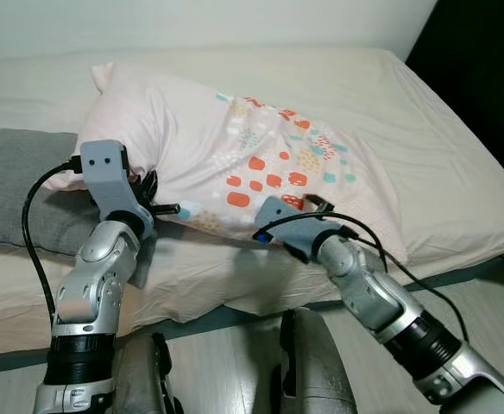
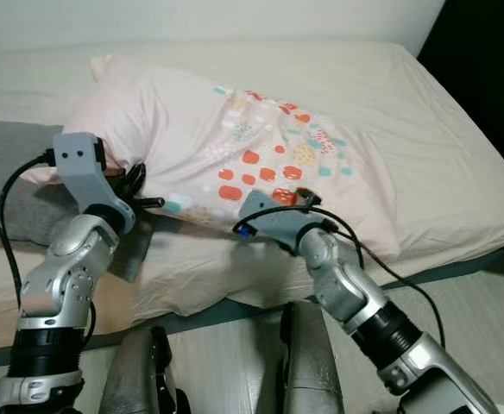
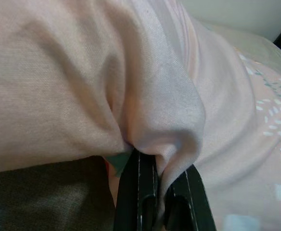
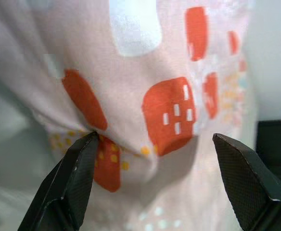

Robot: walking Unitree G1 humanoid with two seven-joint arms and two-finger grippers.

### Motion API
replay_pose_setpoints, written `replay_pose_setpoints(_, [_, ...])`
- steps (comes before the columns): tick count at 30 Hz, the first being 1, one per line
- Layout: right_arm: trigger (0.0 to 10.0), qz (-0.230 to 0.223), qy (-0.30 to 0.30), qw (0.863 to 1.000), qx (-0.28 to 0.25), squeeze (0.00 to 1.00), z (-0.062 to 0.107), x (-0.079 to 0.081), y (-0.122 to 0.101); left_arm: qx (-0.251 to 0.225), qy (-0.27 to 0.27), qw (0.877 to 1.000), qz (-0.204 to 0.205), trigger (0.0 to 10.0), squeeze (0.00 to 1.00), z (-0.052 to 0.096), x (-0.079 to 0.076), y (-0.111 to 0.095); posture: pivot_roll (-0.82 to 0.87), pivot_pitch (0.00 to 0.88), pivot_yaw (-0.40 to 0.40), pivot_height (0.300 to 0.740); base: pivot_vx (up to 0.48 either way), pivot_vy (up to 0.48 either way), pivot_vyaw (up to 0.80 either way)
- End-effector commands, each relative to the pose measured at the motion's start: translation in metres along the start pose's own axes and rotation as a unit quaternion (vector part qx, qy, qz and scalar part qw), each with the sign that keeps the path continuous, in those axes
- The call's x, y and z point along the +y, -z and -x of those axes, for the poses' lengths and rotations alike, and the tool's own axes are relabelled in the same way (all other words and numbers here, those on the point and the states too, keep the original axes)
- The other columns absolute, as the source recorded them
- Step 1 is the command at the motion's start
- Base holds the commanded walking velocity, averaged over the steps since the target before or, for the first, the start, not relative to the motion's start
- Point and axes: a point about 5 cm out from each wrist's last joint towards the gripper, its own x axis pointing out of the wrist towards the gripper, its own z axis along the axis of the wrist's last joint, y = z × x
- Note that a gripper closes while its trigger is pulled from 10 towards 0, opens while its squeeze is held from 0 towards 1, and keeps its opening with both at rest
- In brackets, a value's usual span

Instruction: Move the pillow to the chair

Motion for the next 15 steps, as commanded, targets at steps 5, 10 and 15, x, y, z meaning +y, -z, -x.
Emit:
replay_pose_setpoints(5, [10.0,0.029,0.059,0.998,-0.015,0.0,-0.003,-0.014,-0.002,0.021,-0.006,1.0,0.012,0.0,0.0,0.004,0.001,0.01,-0.04,0.216,-0.061,0.574,0.0,0.0,0.0])
replay_pose_setpoints(10, [10.0,0.065,0.046,0.997,-0.004,0.0,-0.018,0.006,0.015,0.019,-0.001,1.0,0.011,0.0,0.0,0.002,-0.004,0.011,-0.04,0.216,-0.062,0.574,0.0,0.0,0.0])
replay_pose_setpoints(15, [10.0,0.064,0.022,0.998,0.0,0.0,-0.028,0.021,0.022,0.018,-0.002,1.0,0.011,0.0,0.0,0.001,-0.004,0.01,-0.05,0.217,-0.064,0.574,0.0,0.0,0.0])
